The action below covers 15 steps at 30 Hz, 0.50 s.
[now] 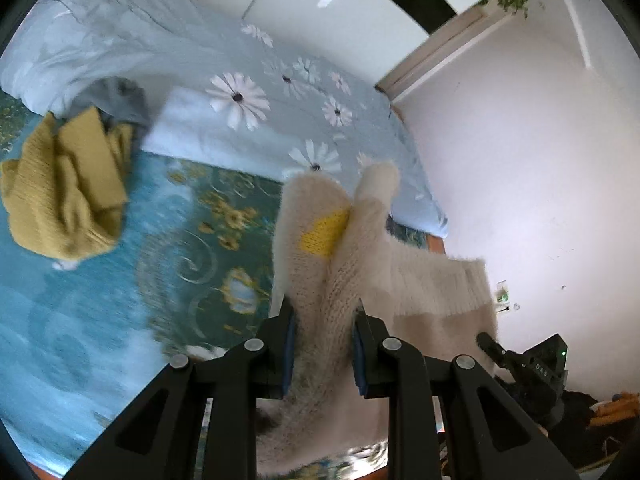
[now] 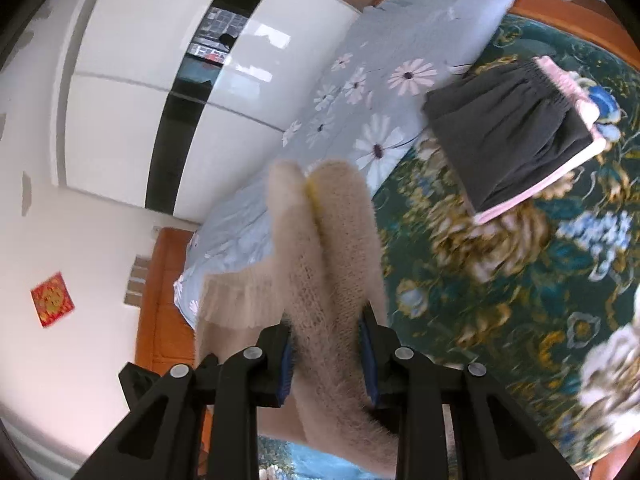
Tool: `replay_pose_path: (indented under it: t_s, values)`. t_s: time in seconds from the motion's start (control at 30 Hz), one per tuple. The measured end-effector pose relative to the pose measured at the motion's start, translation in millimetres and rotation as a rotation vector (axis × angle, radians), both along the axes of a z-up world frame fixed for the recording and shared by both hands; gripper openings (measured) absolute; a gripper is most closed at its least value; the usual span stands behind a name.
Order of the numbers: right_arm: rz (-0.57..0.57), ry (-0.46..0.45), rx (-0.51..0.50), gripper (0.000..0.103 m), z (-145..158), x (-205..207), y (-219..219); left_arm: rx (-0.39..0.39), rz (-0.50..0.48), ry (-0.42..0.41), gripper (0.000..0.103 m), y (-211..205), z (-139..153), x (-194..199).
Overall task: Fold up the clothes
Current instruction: 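Carry the beige sweater with both grippers toward the folded clothes stack, then lower the beige sweater onto the pink and dark clothes stack with both grippers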
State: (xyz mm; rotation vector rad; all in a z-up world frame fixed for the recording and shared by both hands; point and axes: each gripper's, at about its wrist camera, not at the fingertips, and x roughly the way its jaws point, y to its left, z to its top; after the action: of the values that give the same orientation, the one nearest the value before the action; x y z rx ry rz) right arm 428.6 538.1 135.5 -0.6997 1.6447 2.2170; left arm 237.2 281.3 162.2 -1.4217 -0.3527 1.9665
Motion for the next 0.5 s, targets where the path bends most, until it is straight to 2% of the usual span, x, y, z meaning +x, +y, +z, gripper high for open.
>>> replay_pose_path:
  t_s: [0.23, 0.37, 0.5]
  values:
    - [0.009, -0.007, -0.043, 0.030, -16.1, 44.4, 95.8, -0.063, -0.018, -0.052, 0.024, 109.4, -4.8, 25.2]
    - [-0.004, -0.002, -0.081, 0.030, -29.3, 70.3, 148.2, -0.102, -0.048, -0.057, 0.024, 159.9, -2.4, 22.7]
    - [-0.046, 0.021, -0.109, 0.030, -40.3, 87.6, 181.5, -0.143, -0.106, -0.042, 0.024, 217.3, 1.5, 13.4]
